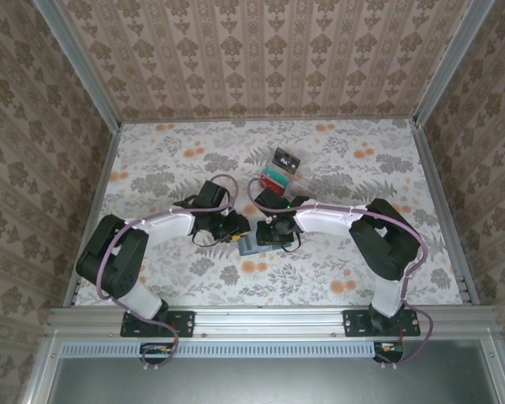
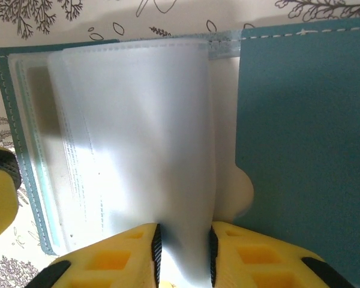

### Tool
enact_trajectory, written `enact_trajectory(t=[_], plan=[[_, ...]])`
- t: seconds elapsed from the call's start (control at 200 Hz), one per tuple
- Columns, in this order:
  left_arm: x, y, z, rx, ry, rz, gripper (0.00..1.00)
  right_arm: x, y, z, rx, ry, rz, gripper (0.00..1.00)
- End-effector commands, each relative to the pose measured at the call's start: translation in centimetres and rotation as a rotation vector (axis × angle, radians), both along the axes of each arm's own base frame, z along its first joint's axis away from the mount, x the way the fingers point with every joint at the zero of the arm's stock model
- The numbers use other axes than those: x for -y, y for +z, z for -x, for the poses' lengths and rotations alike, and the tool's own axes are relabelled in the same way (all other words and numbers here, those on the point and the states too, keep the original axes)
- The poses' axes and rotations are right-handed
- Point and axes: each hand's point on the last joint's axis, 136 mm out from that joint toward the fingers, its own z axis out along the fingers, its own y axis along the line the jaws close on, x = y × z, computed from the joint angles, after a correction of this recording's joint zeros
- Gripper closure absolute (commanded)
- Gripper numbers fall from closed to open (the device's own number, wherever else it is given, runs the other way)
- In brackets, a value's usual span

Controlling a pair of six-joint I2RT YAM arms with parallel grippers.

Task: Take the credit cards out of the card holder

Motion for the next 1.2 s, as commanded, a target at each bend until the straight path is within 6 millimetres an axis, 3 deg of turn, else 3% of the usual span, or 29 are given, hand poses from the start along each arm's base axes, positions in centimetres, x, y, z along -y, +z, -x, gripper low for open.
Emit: enact_trajectory(t=[0.0, 0.175, 0.525, 0.69, 0.815, 0.915, 1.195], plan=[[-0.1, -0.9, 0.7, -0.036, -0.002, -0.023, 0.68, 1.3, -0.8, 0.0, -0.007, -0.049, 0.014, 0.73], [0.7, -0.7, 0.8, -0.038, -0.021, -0.009, 0.68, 1.5, -1.2, 0.0, -0.033, -0.084, -0.024, 0.76], [0.2, 0.1, 1.1, -0.025, -0.014, -0.030, 0.68, 1.9, -1.5, -0.1, -0.044, -0.114, -0.063, 0.77], [1.1, 0.7, 1.6, -0.035, -0.014, 0.028, 0.68, 1.7, -1.5, -0.1, -0.044, -0.111, -0.081, 0.78], [0.4, 1.1, 1.4, -0.013, 0.011, 0.003, 0.70, 1.8, -1.5, -0.2, -0.042, -0.115, -0.083, 0.78], [-0.4, 0.7, 1.6, -0.016, 0.027, -0.045, 0.71, 1.8, -1.6, -0.1, -0.044, -0.116, -0.082, 0.78], [1.0, 0.2, 1.6, -0.052, 0.026, 0.025, 0.70, 1.7, -1.5, -0.2, -0.045, -0.115, -0.086, 0.78]])
